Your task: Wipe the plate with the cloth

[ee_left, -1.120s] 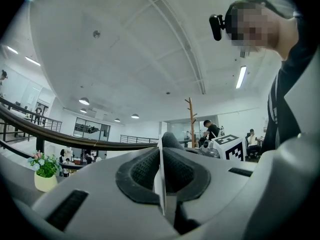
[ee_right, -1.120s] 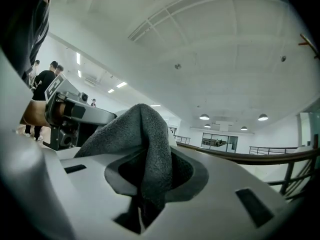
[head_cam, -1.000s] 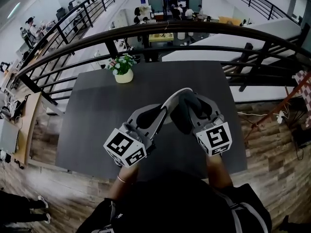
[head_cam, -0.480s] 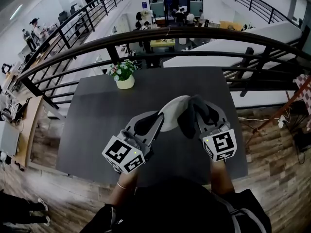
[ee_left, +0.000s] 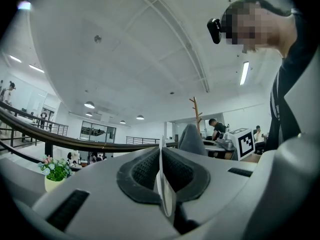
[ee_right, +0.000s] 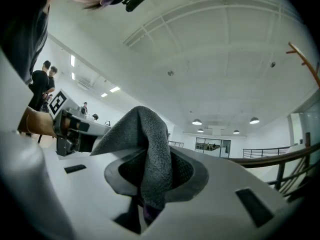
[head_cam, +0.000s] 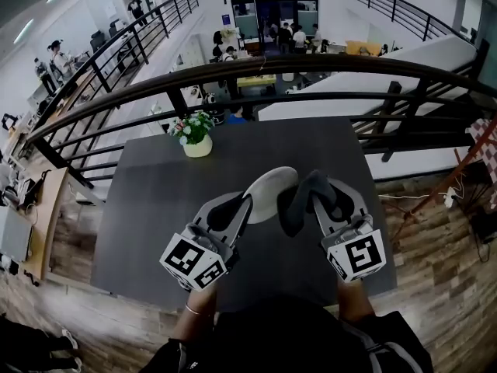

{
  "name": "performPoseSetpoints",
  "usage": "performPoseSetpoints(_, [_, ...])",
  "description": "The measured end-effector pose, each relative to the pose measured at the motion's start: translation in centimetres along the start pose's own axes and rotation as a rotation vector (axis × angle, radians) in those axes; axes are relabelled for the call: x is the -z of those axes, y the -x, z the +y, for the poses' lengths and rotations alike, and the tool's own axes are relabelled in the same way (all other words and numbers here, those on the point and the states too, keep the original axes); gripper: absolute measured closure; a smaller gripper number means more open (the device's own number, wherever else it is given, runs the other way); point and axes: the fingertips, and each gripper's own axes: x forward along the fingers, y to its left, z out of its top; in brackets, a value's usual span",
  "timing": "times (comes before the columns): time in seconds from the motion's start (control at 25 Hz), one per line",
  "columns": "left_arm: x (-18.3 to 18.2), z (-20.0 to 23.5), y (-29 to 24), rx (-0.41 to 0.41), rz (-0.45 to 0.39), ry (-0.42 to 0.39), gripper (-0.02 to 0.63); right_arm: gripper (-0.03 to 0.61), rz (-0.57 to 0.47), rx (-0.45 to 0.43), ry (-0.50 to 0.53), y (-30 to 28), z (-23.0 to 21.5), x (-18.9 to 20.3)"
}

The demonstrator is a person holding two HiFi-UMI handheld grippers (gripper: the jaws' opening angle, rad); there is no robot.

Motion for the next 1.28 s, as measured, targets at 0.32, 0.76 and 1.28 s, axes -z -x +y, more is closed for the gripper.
performPoseSetpoints(0.32, [-0.8, -0.5, -0.1, 0.011, -0.023, -0.01, 0.597, 0.499, -0.058, -0.159, 0.034, -1.4, 5.7, -2.6])
performPoseSetpoints(0.76, [-1.3, -1.5, 0.0, 0.022, -0.033, -0.015, 0.597, 0.499, -0.016, -0.272, 0.019, -3.0, 9.8, -0.7])
performPoseSetpoints(1.28, [-1.8, -1.5, 0.3, 0.042, -0.039, 0.0, 0.597, 0.499, 0.05, -0.188, 0.022, -2.9, 7.2, 1.0])
